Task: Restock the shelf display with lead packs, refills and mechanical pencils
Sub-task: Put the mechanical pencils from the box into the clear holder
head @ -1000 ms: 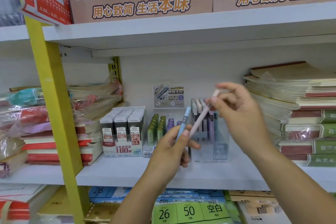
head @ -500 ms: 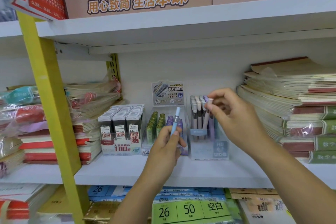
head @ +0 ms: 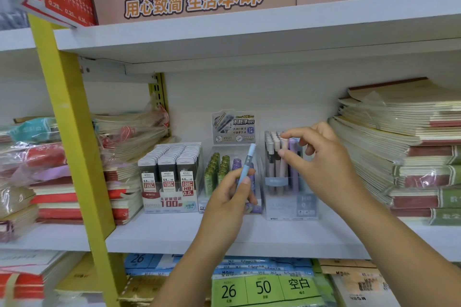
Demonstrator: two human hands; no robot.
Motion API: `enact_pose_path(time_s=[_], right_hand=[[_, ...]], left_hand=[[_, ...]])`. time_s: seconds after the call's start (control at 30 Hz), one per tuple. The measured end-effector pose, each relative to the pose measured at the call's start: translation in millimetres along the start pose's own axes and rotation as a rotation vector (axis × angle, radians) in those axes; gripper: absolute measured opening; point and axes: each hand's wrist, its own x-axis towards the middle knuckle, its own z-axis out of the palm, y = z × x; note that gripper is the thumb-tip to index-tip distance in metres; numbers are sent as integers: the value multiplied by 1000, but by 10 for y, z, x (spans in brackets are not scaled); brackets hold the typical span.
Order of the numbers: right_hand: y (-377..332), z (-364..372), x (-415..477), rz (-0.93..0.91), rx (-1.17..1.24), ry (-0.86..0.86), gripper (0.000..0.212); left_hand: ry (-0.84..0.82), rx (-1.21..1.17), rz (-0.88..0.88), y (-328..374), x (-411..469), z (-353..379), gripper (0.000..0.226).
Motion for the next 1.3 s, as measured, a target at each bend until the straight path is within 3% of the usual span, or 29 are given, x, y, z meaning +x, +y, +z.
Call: enact_pose_path(time_s=[0.3,0.53,0.73,0.9,1.17,1.3], right_hand=[[-44,54,-39,18,-101,-18,26],[-295,-75,-80,227,567,-263,33],[-257,-279,25,298,750,-54,18],[-115,-538,117,156,607,149,24],[85,-389,41,83,172,-40,27],[120,-364,39,75,122,-91,23]], left_hand=[[-40,-55,-14,35,4,24,31],[-83,52,87,112,-12,166,25],[59,316,289,118,-9,275,20],[93,664,424,46,-3,251,37],[30,847,422,-116,1,220,44],[29,850,432,-153,-4,210,44]])
